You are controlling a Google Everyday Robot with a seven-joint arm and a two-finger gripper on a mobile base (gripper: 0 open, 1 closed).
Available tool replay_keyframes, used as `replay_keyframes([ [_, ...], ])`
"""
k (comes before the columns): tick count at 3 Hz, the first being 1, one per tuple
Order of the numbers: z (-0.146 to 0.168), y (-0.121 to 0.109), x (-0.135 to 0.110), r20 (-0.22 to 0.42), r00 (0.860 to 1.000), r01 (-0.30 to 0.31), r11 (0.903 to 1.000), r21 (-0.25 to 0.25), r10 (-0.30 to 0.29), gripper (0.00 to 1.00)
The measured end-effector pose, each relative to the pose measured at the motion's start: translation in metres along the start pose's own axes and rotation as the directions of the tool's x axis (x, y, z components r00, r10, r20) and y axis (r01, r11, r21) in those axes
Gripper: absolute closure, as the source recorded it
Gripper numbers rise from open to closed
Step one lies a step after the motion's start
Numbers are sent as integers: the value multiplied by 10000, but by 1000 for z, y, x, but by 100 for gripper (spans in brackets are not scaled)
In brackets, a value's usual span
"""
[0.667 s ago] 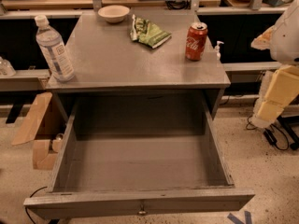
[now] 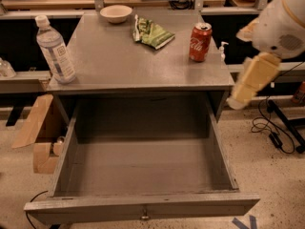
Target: Place blue plastic bottle into top drawer
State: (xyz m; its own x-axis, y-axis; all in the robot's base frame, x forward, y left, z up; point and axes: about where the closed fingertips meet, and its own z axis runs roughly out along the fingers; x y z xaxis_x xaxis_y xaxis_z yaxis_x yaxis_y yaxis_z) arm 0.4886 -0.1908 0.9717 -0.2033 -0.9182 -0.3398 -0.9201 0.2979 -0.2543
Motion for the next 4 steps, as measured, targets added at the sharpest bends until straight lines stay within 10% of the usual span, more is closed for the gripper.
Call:
replay_keyframes([
  [1, 33, -35, -53, 2674, 9633, -260, 9996, 55, 235, 0],
  [2, 53, -62, -113, 5272, 8497, -191, 9996, 227, 43, 0],
  [3, 57, -83, -186, 7481, 6620, -58, 9978, 654, -452, 0],
  [4, 51, -93, -214, 7963, 6000, -250, 9932, 1137, -761, 0],
])
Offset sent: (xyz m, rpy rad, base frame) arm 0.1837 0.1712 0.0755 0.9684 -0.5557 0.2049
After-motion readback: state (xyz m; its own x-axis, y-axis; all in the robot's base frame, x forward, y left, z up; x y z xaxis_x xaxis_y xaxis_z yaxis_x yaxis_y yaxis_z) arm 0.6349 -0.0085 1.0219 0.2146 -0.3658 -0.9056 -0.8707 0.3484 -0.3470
